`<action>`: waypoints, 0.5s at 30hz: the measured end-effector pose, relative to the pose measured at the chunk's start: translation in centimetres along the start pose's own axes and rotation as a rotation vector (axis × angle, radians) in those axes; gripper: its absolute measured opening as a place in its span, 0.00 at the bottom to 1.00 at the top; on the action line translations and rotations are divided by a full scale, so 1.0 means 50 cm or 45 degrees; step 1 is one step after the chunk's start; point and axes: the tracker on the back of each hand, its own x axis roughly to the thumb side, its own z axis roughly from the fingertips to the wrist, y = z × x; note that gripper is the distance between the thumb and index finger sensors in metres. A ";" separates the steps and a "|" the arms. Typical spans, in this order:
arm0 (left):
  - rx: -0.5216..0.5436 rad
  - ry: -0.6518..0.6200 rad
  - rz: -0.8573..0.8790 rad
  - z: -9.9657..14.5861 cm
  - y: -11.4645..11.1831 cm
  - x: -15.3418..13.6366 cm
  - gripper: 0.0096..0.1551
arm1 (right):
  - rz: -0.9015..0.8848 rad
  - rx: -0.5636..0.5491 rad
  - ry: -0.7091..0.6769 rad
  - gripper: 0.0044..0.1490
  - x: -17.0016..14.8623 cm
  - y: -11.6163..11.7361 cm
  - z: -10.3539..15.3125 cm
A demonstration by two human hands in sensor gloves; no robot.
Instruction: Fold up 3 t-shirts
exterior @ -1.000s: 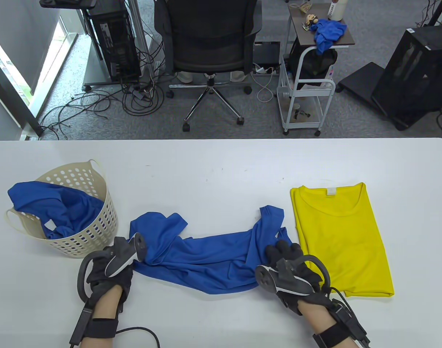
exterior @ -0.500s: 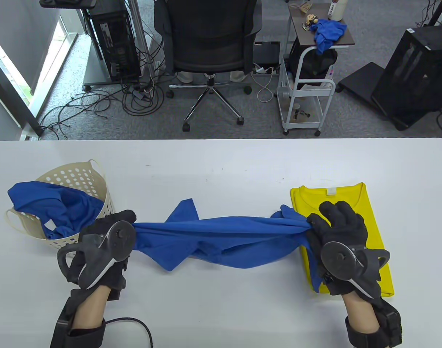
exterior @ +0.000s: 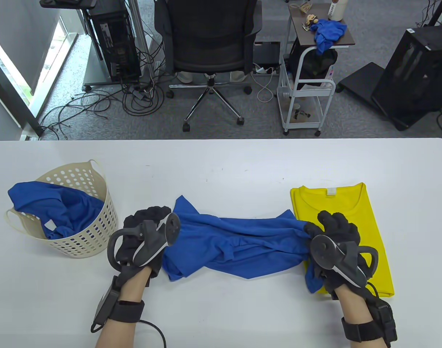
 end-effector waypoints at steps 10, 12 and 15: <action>-0.208 -0.137 -0.015 -0.005 -0.126 0.027 0.28 | 0.436 0.368 -0.056 0.45 0.046 0.082 -0.013; -0.162 -0.114 -0.051 -0.009 -0.121 0.033 0.22 | 0.483 0.414 -0.043 0.44 0.044 0.098 -0.017; -0.123 -0.106 -0.016 -0.007 -0.092 0.026 0.21 | 0.460 0.385 -0.020 0.41 0.039 0.105 -0.021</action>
